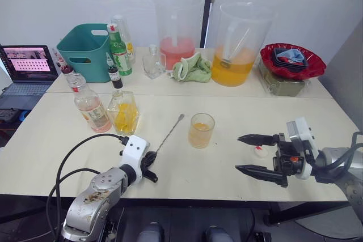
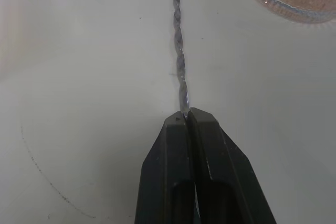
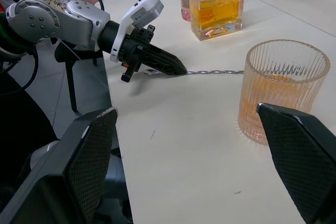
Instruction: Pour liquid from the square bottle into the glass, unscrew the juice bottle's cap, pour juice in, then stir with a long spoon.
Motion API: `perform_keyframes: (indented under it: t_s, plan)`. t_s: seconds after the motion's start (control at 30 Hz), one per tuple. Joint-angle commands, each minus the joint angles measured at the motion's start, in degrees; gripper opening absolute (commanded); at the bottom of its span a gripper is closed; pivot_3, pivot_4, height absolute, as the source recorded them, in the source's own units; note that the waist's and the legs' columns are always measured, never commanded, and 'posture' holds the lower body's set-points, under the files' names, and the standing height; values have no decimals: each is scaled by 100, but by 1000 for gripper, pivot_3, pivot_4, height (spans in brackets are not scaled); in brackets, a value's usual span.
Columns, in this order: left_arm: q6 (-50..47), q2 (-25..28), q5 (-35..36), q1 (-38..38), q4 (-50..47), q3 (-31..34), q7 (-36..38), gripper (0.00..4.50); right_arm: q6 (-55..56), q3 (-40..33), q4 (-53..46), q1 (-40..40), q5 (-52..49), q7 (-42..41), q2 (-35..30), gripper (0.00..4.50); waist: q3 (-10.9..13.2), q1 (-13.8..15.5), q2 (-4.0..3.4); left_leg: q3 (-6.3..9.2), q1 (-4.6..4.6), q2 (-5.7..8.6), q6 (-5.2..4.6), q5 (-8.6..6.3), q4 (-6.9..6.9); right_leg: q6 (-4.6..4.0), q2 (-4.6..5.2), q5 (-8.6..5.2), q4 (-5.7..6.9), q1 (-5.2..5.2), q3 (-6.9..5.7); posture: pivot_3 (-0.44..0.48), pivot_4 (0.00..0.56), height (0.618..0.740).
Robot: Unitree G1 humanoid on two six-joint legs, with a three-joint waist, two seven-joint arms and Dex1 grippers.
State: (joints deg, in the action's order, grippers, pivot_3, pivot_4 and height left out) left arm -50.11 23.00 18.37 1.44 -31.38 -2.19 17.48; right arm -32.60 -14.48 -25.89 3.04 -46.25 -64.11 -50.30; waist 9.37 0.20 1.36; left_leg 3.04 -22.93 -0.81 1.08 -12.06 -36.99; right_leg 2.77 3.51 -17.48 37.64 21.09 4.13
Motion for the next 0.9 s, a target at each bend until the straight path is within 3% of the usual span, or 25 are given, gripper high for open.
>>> perform_keyframes:
  t_s: [0.03,0.23,0.37,0.53,0.7,0.9]
  plan:
    - [63,58,94,-32,46,124,167,7,114,-160,-105,-31,-1,28,10,4500,0,-7,0,0,0,0,0,0,0,0,0,0,0,0,0,0,150,740]
    - [378,331,597,45,-260,914,742,7,116,-117,-140,-74,6,91,38,4500,2,-24,3,2,-10,-3,0,0,0,0,-2,0,1,11,-2,0,150,740]
    - [918,1228,1061,-132,-138,1774,1976,7,144,-15,-141,-52,61,125,94,4500,7,-47,9,4,-15,-7,0,0,1,-2,-5,0,1,18,-6,0,150,740]
    - [2005,2523,1151,-679,855,2408,3938,7,147,81,-164,11,93,176,168,4500,10,-91,2,-4,-13,-5,0,0,14,-7,1,-2,-8,19,-3,0,150,740]
    - [3215,3330,1001,-589,2179,2245,5606,7,147,212,-187,136,115,224,237,4500,16,-72,0,-2,-19,-8,0,0,13,-13,1,-4,-14,23,-9,0,150,740]
    - [4441,3311,477,8,3355,1333,6563,7,107,307,-254,221,122,330,292,4500,17,-86,-2,-2,-31,-9,0,0,14,-12,2,-3,-14,33,-10,0,150,740]
